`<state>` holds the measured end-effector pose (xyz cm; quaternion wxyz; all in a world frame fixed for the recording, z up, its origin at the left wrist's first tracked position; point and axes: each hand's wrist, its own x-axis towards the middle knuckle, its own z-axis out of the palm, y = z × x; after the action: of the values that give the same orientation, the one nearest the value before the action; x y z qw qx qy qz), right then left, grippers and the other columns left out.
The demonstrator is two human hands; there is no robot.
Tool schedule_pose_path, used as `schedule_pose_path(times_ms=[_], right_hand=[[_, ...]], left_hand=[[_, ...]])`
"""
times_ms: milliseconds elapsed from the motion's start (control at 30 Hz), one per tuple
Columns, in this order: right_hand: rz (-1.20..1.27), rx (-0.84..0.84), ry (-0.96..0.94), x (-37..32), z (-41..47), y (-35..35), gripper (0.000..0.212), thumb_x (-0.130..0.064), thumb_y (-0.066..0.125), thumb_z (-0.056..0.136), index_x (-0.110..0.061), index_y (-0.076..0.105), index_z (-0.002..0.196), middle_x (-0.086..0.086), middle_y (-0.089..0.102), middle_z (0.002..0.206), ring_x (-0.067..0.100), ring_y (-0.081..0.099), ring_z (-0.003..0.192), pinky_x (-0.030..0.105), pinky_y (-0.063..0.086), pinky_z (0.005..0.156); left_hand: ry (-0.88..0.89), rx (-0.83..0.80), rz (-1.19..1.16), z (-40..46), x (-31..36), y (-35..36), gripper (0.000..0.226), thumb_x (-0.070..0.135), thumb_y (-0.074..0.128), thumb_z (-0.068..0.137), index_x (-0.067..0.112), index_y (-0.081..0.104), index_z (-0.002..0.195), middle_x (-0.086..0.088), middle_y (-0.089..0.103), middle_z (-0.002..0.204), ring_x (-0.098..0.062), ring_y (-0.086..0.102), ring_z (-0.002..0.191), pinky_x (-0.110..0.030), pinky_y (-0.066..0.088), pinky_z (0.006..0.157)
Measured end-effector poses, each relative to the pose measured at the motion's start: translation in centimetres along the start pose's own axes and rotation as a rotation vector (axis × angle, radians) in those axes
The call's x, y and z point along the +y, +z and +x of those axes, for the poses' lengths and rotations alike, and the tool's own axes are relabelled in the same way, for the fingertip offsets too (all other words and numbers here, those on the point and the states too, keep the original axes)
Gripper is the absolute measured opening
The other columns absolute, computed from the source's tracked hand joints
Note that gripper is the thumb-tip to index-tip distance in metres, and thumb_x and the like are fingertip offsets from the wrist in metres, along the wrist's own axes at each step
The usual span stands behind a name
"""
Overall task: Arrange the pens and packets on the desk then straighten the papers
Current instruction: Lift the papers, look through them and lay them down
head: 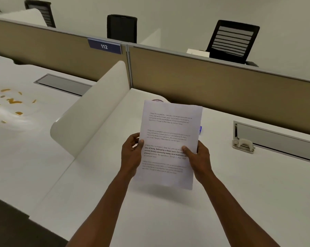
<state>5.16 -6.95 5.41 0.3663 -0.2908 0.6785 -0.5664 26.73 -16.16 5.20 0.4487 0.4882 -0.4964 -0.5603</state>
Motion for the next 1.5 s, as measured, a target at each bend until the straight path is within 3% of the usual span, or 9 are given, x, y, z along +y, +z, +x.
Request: schedule_pose_path(times_ms=[100,267,400,567,667,800,1167,1367,1500], right_hand=[[0.062,-0.022,0.127,1.1,0.3,1.9,0.034,-0.012,0.071,0.088,-0.014,0.063,0.121,0.006,0.071,0.116,0.028,0.07,0.101,0.051,0.057,0.091],[0.026,-0.026,0.202,2.0,0.4,5.6,0.03,-0.011,0.068,0.089,-0.019,0.062,0.117,0.006,0.069,0.121,0.023,0.068,0.102,0.043,0.055,0.094],[-0.049,-0.064,0.221,2.2,0.4,8.6,0.035,-0.016,0.068,0.09,-0.018,0.059,0.124,0.004,0.067,0.123,0.025,0.066,0.107,0.048,0.054,0.098],[0.009,-0.066,0.381,2.3,1.5,12.0,0.035,-0.031,0.06,0.096,-0.019,0.056,0.129,0.003,0.065,0.125,0.027,0.064,0.112,0.051,0.05,0.102],[0.045,-0.072,0.466,2.3,2.2,13.6,0.017,-0.026,0.046,0.101,-0.023,0.061,0.11,0.005,0.068,0.116,0.028,0.066,0.103,0.046,0.055,0.091],[0.022,-0.113,0.503,2.4,3.1,15.8,0.023,-0.013,0.043,0.098,-0.021,0.063,0.094,0.008,0.071,0.108,0.028,0.068,0.095,0.044,0.059,0.081],[-0.082,-0.127,0.515,2.3,5.8,20.5,0.017,-0.021,0.051,0.097,-0.014,0.066,0.1,0.01,0.07,0.112,0.033,0.066,0.105,0.054,0.053,0.095],[-0.12,-0.086,0.554,2.9,6.6,21.8,0.024,0.0,0.047,0.087,0.007,0.069,0.094,0.02,0.074,0.096,0.04,0.071,0.092,0.056,0.059,0.081],[-0.089,-0.05,0.567,3.1,6.5,22.1,0.024,0.005,0.046,0.086,0.002,0.07,0.088,0.015,0.075,0.088,0.032,0.074,0.074,0.041,0.063,0.061]], left_hand=[[-0.046,0.006,0.11,0.6,-0.9,-1.8,0.021,0.021,0.056,0.098,0.026,0.068,0.115,0.004,0.072,0.106,-0.019,0.073,0.092,-0.037,0.062,0.077],[-0.237,-0.072,0.36,2.6,-2.5,-4.5,0.025,0.018,0.051,0.098,0.025,0.067,0.117,0.0,0.073,0.104,-0.016,0.071,0.089,-0.032,0.058,0.078],[-0.402,-0.06,0.358,4.4,-3.6,-6.6,0.032,0.015,0.052,0.097,0.025,0.061,0.126,-0.003,0.074,0.1,-0.02,0.071,0.091,-0.036,0.057,0.082],[-0.32,0.015,0.444,6.7,-3.7,-9.3,0.035,0.015,0.052,0.096,0.024,0.061,0.129,-0.005,0.071,0.108,-0.02,0.069,0.095,-0.039,0.056,0.09],[-0.294,0.062,0.495,8.2,-3.3,-10.8,0.032,0.022,0.054,0.096,0.027,0.062,0.126,-0.002,0.07,0.11,-0.016,0.066,0.093,-0.026,0.051,0.072],[-0.239,0.084,0.607,10.2,-3.1,-12.1,0.033,0.015,0.046,0.097,0.028,0.066,0.121,0.001,0.064,0.113,-0.012,0.059,0.09,-0.016,0.039,0.063],[-0.145,0.141,0.686,14.6,-3.7,-14.7,0.045,-0.005,0.044,0.09,0.016,0.067,0.122,-0.008,0.065,0.108,-0.017,0.061,0.095,-0.022,0.047,0.081],[-0.103,0.154,0.744,16.1,-4.2,-15.1,0.052,-0.014,0.047,0.082,0.005,0.063,0.127,-0.017,0.065,0.121,-0.027,0.062,0.108,-0.018,0.041,0.09],[-0.11,0.148,0.723,16.7,-4.3,-15.1,0.053,-0.014,0.048,0.08,0.003,0.062,0.129,-0.019,0.064,0.124,-0.029,0.06,0.111,-0.021,0.042,0.095]])
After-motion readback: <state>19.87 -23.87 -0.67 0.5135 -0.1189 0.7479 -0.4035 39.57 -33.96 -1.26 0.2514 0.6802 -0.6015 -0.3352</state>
